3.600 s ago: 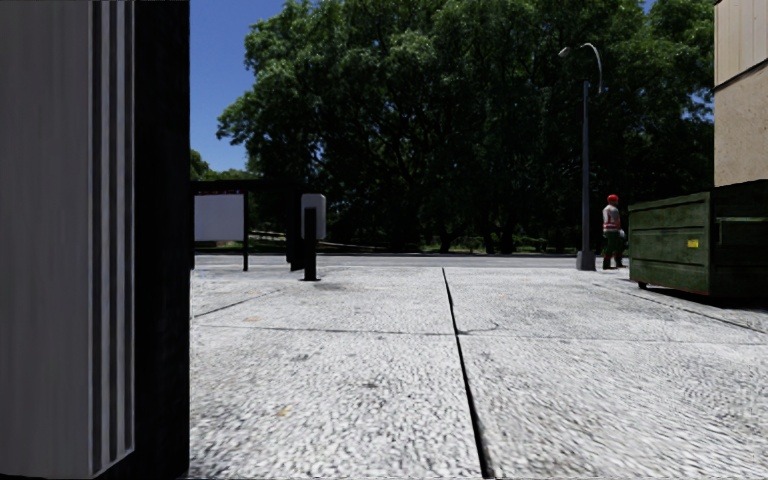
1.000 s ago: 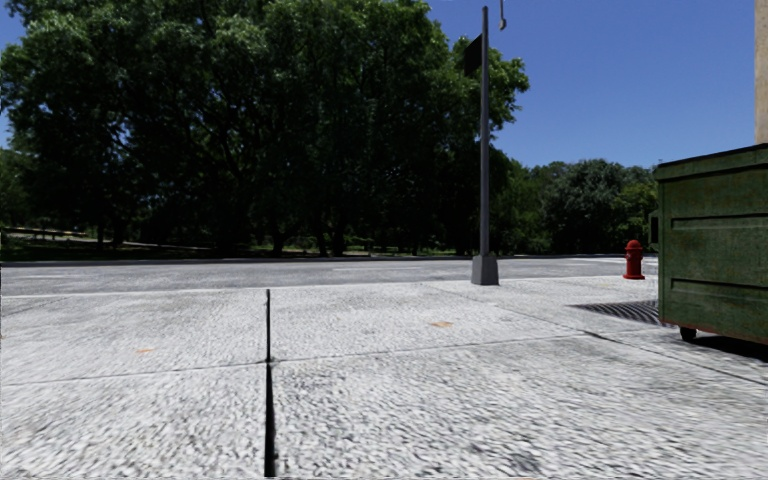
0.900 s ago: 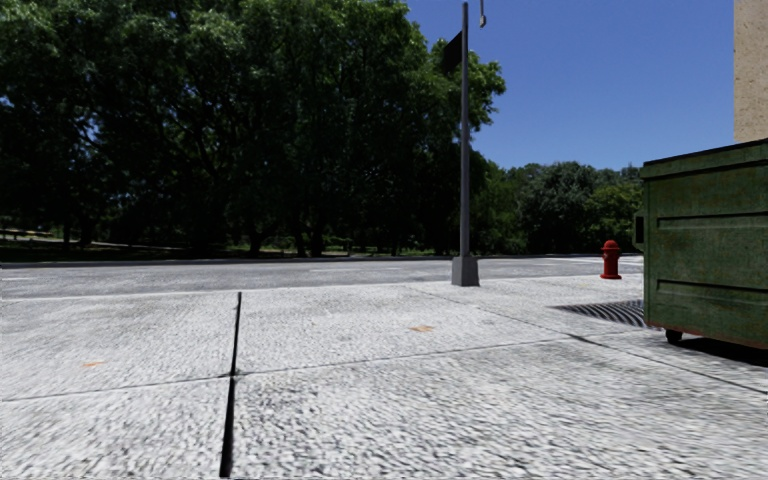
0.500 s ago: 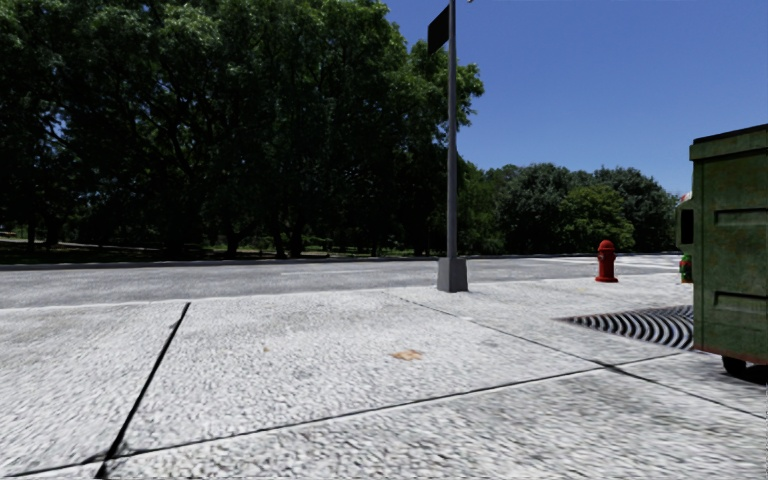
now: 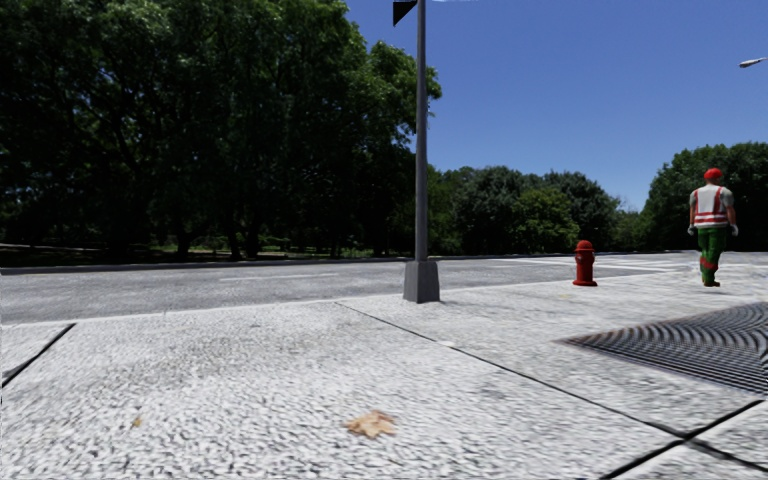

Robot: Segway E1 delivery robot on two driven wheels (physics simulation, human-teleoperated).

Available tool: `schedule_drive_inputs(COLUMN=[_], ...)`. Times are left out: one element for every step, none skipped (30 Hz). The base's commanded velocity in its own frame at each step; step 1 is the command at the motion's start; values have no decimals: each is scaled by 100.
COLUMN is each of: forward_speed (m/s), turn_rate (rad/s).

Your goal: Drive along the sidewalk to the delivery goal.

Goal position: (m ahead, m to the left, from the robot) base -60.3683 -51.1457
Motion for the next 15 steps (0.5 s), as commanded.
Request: schedule_drive_inputs(forward_speed=[200, 200, 200, 200, 200, 200, 200, 200, 200, 200, 200, 200, 200, 200, 200], turn_rate=[-58, -58, -58, -58, -58, -58, -58, -58, -58, -58, -58, -58, -58, -58, -58])
